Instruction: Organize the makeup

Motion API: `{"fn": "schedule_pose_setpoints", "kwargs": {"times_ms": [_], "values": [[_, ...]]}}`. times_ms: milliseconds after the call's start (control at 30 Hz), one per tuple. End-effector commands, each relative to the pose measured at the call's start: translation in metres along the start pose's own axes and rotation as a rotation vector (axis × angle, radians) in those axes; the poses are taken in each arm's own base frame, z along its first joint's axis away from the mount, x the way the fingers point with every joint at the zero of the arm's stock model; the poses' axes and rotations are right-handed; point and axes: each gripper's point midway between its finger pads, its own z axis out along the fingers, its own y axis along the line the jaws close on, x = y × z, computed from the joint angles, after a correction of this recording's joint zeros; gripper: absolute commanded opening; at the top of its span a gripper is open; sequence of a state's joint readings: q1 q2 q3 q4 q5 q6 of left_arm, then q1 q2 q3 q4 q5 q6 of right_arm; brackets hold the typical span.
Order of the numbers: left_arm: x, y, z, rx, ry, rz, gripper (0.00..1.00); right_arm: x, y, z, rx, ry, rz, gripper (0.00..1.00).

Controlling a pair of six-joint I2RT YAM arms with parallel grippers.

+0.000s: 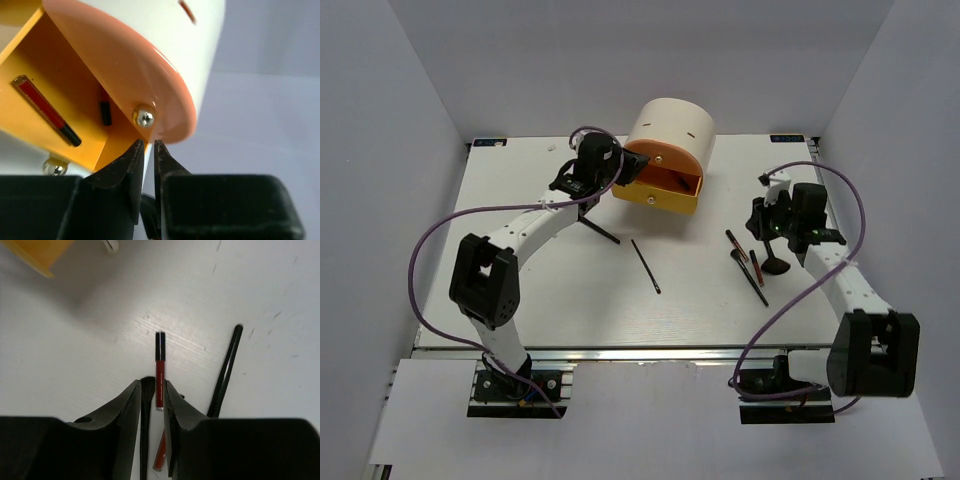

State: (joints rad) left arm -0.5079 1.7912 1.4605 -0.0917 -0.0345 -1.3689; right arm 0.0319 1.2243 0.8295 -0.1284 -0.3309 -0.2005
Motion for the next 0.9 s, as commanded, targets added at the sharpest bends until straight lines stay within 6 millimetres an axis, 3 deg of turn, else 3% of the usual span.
{"fn": "schedule_pose_setpoints", "kwargs": {"times_ms": [0,33,100,133,200,233,300,333,367,433,467,600,867], "values": [[-0.011,-0.053,-0.05,0.185,-0.029,0.136,0.22,0.029,-0.013,0.012,0.01,0.143,-0.026,0.31],[-0.017,-0.068,-0.069,0.247,-0.047,0.168,0.2,0.035,-0.013,0.016,0.0,0.163,-0.032,0.31],[-0.016,-0.067,-0.087,0.286,-0.037,0.271,0.2,0.05,-0.015,0.027,-0.024,0.223,-0.039,0.33],[-0.016,-0.048,-0.09,0.26,-0.033,0.299,0.27,0.055,-0.014,0.03,-0.04,0.25,-0.034,0.36],[-0.023,-0.044,-0.114,0.278,-0.052,0.36,0.42,0.057,-0.014,0.043,-0.073,0.274,-0.043,0.41],[-0.02,-0.018,-0.115,0.223,-0.039,0.374,0.61,0.058,-0.014,0.047,-0.08,0.285,-0.052,0.46],[-0.023,-0.012,-0.137,0.228,-0.061,0.385,0.7,0.055,-0.013,0.06,-0.084,0.298,-0.074,0.49],[-0.021,0.011,-0.138,0.186,-0.055,0.39,0.76,0.053,-0.01,0.064,-0.092,0.3,-0.084,0.52],[-0.022,0.01,-0.153,0.205,-0.069,0.393,0.77,0.058,-0.011,0.07,-0.09,0.317,-0.083,0.53],[-0.023,0.021,-0.162,0.192,-0.09,0.389,0.78,0.054,-0.01,0.077,-0.084,0.317,-0.092,0.54],[-0.02,0.04,-0.162,0.162,-0.081,0.385,0.79,0.058,-0.01,0.082,-0.08,0.329,-0.098,0.54],[-0.024,0.068,-0.182,0.127,-0.129,0.338,0.79,0.066,-0.012,0.093,-0.07,0.357,-0.101,0.53],[-0.023,0.092,-0.188,0.098,-0.146,0.307,0.79,0.088,-0.013,0.102,-0.04,0.416,-0.128,0.45]]}}
